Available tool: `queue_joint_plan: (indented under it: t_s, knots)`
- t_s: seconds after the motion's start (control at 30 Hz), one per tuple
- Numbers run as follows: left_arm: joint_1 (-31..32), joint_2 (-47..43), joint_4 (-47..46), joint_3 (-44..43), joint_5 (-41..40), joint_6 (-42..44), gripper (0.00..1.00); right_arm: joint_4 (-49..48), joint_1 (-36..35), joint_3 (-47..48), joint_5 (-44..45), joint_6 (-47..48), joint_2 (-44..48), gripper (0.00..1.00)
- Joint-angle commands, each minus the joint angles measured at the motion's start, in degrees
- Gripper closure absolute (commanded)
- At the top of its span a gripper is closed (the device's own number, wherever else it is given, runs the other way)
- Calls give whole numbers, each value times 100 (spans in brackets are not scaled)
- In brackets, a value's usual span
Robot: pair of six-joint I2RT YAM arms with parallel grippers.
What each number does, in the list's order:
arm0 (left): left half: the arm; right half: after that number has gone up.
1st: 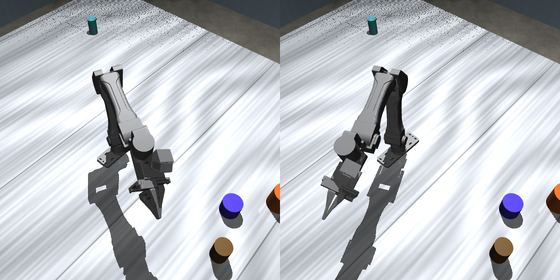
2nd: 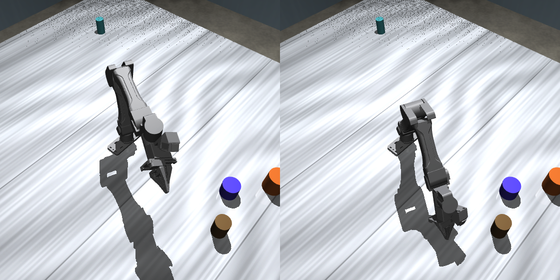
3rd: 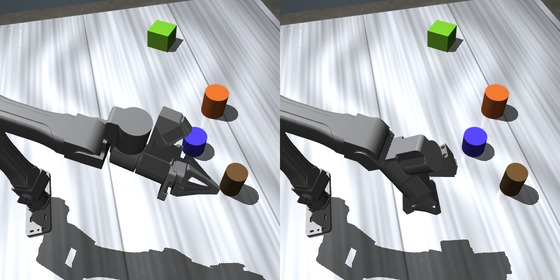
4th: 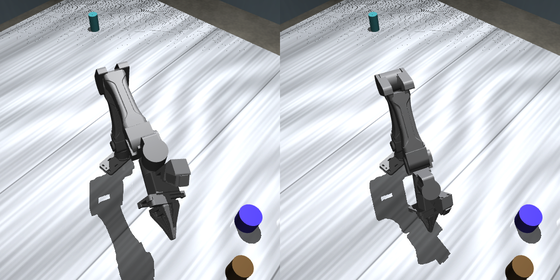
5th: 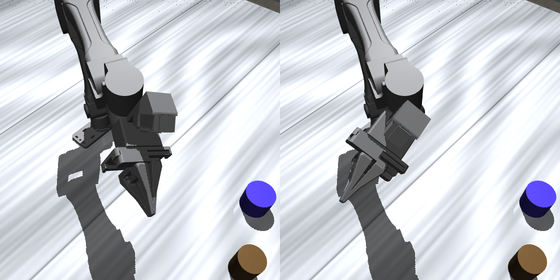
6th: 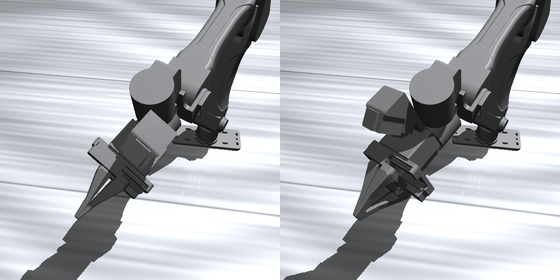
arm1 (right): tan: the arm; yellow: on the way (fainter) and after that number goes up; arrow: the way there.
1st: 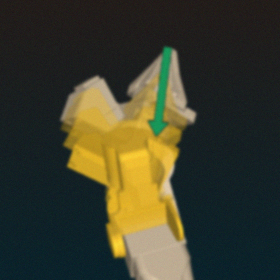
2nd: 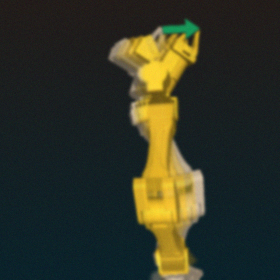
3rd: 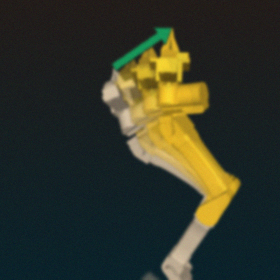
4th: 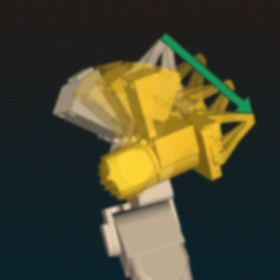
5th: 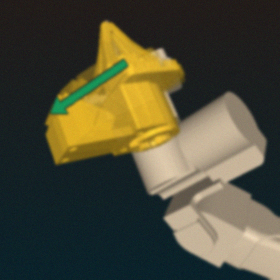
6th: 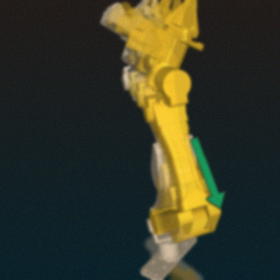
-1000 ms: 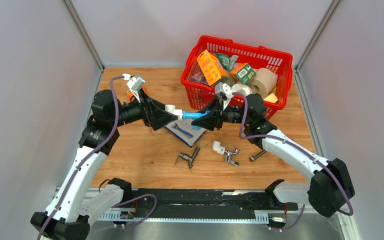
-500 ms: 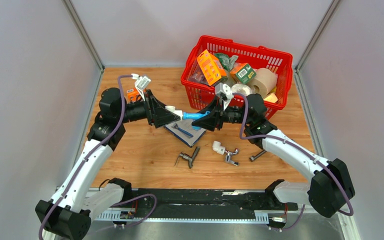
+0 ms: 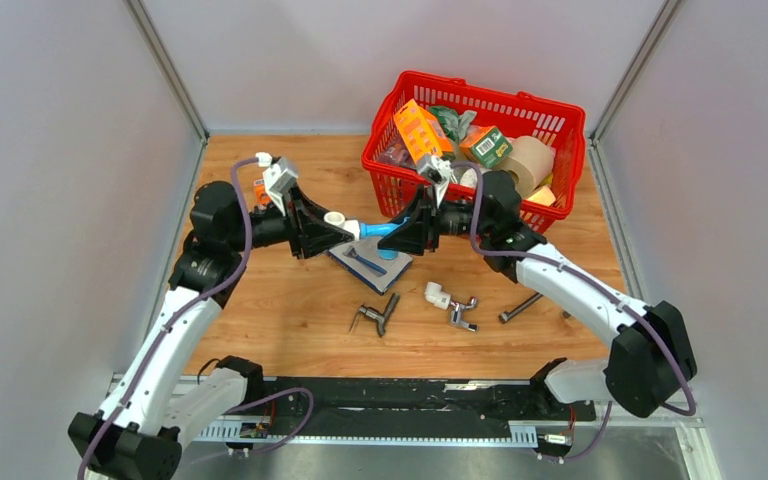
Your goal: Install the water faucets
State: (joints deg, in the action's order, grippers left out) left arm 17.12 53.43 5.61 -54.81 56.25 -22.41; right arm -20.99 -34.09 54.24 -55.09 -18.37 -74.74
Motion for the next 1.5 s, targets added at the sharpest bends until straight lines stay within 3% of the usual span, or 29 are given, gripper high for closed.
queue_joint_plan:
  t_s: [0.0, 0.13, 0.2, 0.23, 0.33, 0.47, 0.67, 0.97, 1.07, 1.2, 1.47]
  knots:
    - [36, -630, 537, 268, -577, 2414, 100, 377, 174, 553, -160, -1386, -365, 100]
    - [221, -1079, 829, 558, -1325, 3901, 100, 455, 262, 509, -362, -2336, -603, 100]
    - [247, -1334, 566, 970, -1467, 3877, 100, 491, 262, 474, -371, -2504, -664, 93]
    - [247, -1387, 460, 1050, -1494, 3789, 100, 517, 262, 439, -275, -2513, -673, 84]
    - [247, -1572, 47, 1305, -1871, 2992, 100, 552, 262, 368, -20, -2260, -621, 59]
    - [247, -1590, -112, 1359, -2513, 1674, 100, 658, 253, 351, 322, -1031, -270, 22]
    - [230, -1344, 28, 1035, -2733, 397, 100, 676, 184, -132, 1543, 1253, 573, 2]
    - [204, -527, 915, 138, -2075, -211, 100, 771, -809, -984, 2564, 4646, 1452, 0]
    - [186, -273, 1066, 23, -1506, -315, 100, 895, -1231, -1248, 2994, 5666, 1804, 0]
    - [186, -96, 872, 40, -907, -570, 100, 1044, -1513, -1346, 3162, 6283, 2033, 0]
    - [186, -43, 644, -39, -633, -878, 100, 1343, -2189, -1337, 4251, 7110, 1770, 0]
